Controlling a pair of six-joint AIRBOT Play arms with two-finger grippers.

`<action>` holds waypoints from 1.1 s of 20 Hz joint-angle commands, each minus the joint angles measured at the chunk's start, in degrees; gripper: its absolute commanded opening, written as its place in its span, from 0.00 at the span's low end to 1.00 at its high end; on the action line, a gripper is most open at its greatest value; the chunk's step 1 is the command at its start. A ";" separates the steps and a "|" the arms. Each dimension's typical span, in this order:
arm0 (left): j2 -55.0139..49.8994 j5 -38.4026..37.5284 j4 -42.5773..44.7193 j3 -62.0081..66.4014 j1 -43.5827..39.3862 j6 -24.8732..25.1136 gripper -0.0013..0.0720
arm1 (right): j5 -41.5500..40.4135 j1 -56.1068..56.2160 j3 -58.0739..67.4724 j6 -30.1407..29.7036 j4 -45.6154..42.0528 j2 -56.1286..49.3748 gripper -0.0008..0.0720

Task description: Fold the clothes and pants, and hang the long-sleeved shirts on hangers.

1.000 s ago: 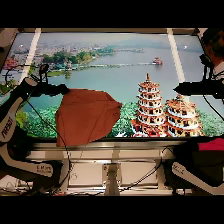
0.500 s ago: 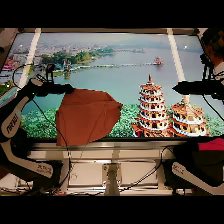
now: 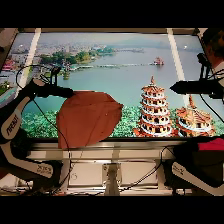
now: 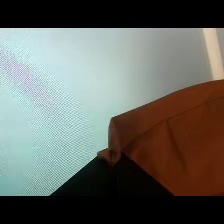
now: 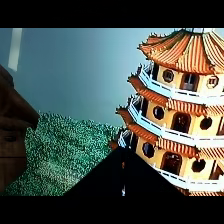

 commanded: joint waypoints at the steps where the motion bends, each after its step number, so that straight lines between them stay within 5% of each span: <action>1: 5.29 -2.01 -0.81 1.99 -0.04 3.85 0.04 | -2.14 6.40 0.00 -0.04 -0.04 -0.02 0.03; 6: 20.02 -7.56 -8.15 3.50 -0.61 10.75 0.04 | -16.81 17.00 0.00 0.02 -0.31 -0.04 0.03; 12: 33.42 -15.15 -9.33 3.48 -0.61 10.95 0.04 | -23.04 24.85 0.00 0.15 -0.57 -3.63 0.09; 14: 34.10 -15.54 -9.31 3.48 -0.61 9.25 0.04 | -23.15 27.15 0.00 0.52 1.03 -7.80 0.33; 15: 33.97 -15.54 -9.29 3.48 -0.61 8.83 0.04 | -23.58 28.39 0.02 1.05 3.23 -10.43 0.38; 22: 28.48 -14.95 1.07 2.97 -0.35 2.45 0.04 | -24.55 34.73 3.17 3.43 17.57 -23.71 0.38</action>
